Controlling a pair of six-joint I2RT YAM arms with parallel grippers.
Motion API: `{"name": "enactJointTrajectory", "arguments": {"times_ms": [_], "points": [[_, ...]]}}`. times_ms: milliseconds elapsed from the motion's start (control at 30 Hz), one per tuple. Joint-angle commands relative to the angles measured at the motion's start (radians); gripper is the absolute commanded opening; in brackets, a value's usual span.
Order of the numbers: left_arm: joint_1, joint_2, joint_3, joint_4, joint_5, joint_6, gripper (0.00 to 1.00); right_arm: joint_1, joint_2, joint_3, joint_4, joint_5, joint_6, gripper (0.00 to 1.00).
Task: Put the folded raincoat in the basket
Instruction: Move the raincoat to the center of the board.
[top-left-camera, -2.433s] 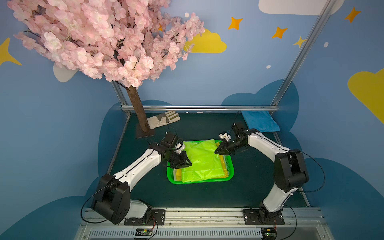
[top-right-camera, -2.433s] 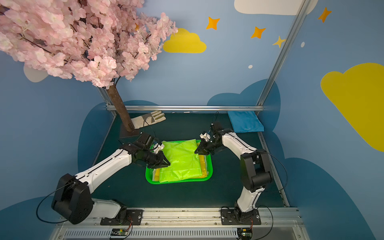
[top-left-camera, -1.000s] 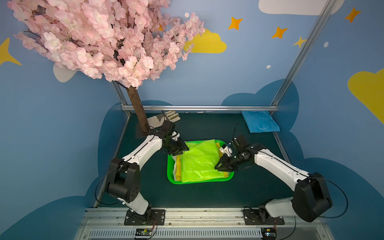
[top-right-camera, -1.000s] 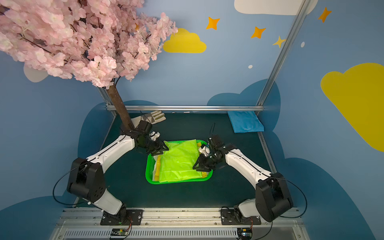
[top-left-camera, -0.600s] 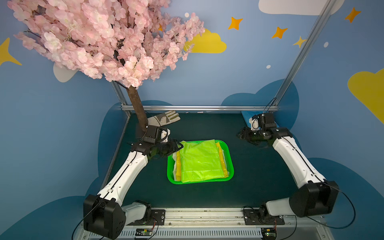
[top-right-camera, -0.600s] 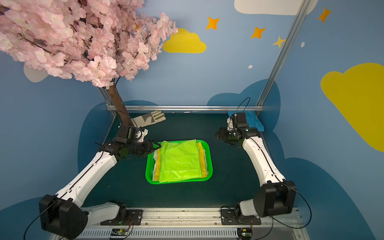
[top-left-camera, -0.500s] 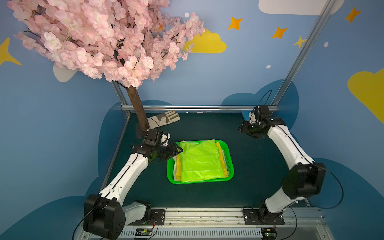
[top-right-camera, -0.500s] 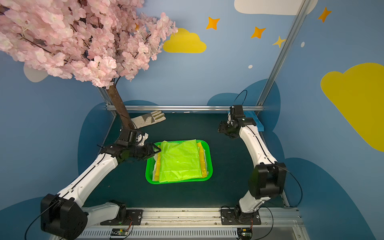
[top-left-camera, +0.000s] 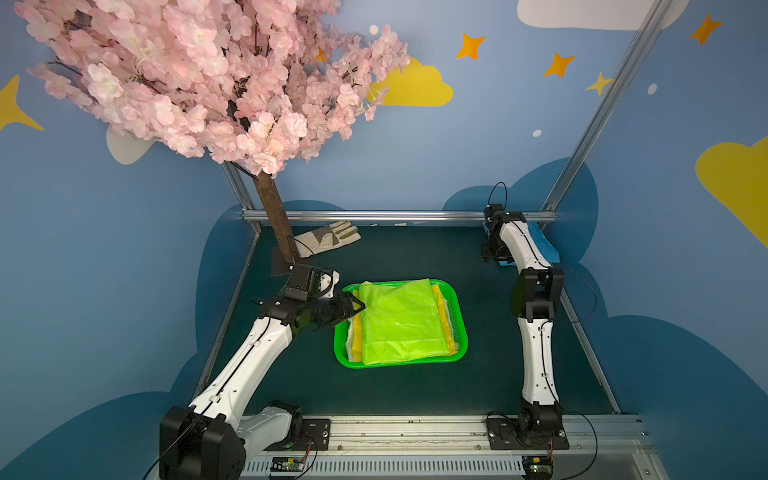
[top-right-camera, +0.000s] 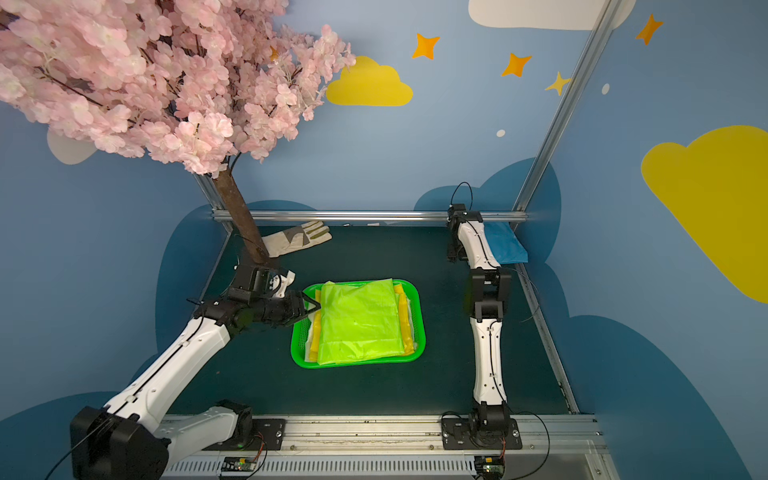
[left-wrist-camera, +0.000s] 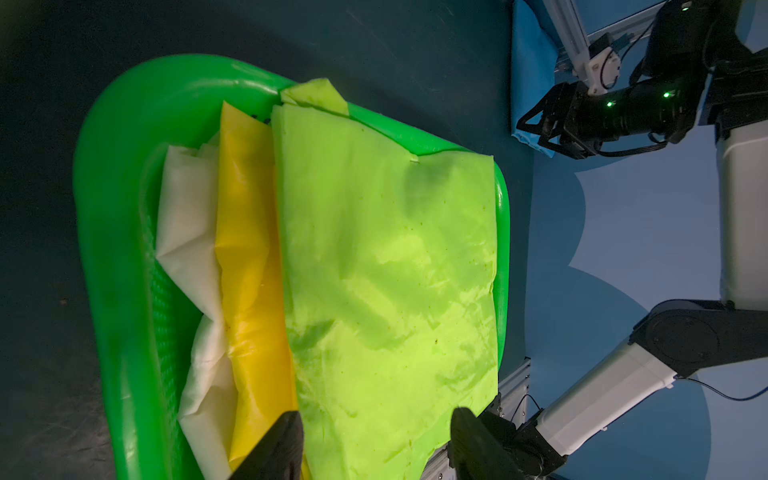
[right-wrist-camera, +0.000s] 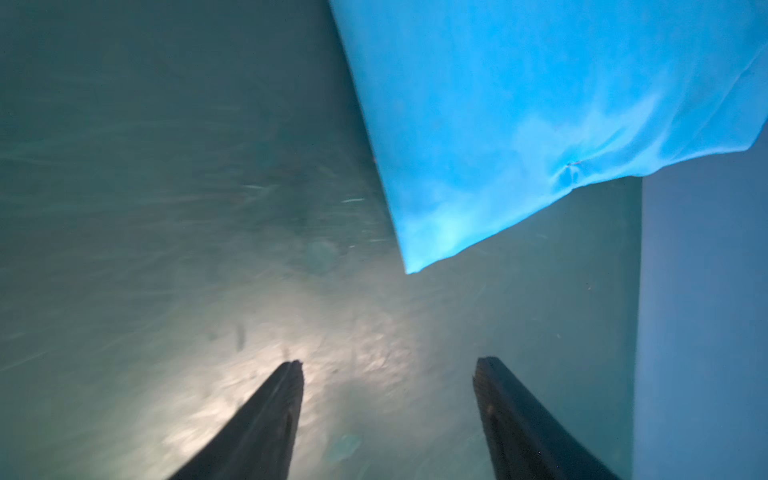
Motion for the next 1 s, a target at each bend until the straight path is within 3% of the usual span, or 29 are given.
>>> {"name": "enactJointTrajectory", "arguments": {"times_ms": [0, 267, 400, 600, 700, 900, 967], "points": [[0.004, -0.012, -0.006, -0.021, 0.014, 0.029, 0.60, -0.012, 0.021, 0.031, -0.025, 0.070, -0.047, 0.71], [0.004, 0.000, -0.004, -0.034, 0.023, 0.038, 0.59, -0.021, 0.072, 0.018, 0.075, 0.073, -0.106, 0.67], [0.004, 0.008, -0.007, -0.035, 0.025, 0.040, 0.57, -0.021, 0.088, 0.019, 0.106, 0.064, -0.120, 0.59], [0.004, 0.018, -0.007, -0.036, 0.024, 0.039, 0.56, -0.025, 0.084, 0.015, 0.124, 0.048, -0.130, 0.27], [0.004, 0.017, -0.013, -0.047, -0.011, 0.032, 0.56, -0.030, 0.075, 0.006, 0.135, 0.046, -0.131, 0.16], [0.004, 0.015, -0.020, -0.053, -0.011, 0.033, 0.56, -0.043, 0.069, 0.001, 0.144, 0.028, -0.123, 0.00], [0.004, 0.017, -0.017, -0.053, -0.015, 0.032, 0.56, -0.043, 0.063, -0.001, 0.135, 0.015, -0.118, 0.00]]}}
